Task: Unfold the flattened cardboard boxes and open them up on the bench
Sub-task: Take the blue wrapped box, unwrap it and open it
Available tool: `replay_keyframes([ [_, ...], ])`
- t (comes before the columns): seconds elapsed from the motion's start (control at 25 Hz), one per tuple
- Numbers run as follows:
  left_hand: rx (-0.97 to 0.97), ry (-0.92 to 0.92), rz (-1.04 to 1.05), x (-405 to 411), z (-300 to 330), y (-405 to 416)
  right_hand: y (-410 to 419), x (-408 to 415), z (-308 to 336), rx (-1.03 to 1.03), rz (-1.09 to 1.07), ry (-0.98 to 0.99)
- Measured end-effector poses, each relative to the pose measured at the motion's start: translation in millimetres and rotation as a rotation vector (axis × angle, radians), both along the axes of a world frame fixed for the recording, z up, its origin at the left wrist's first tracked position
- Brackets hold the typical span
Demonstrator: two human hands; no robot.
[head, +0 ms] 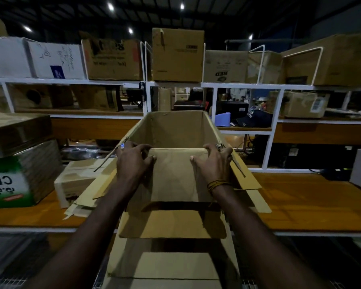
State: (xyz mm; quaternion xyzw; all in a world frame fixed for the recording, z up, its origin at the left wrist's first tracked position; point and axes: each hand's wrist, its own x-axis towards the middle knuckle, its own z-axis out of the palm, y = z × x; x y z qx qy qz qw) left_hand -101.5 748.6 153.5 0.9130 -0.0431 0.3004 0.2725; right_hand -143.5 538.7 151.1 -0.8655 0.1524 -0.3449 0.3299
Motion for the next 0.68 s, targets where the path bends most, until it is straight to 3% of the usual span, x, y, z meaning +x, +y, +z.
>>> replay_keyframes([
  [0.24,0.130,0.138,0.028,26,-27,-11,-4,16,-32,-0.055,-0.046,0.122],
  [0.44,0.171,0.185,0.008,38,-65,-14,-8,21,-71,-0.218,-0.114,0.288],
  [0.56,0.151,0.146,0.075,33,-82,-21,-7,22,-89,-0.331,-0.120,0.331],
  [0.68,0.170,0.246,0.154,37,-78,-29,-12,27,-88,-0.347,-0.098,0.352],
])
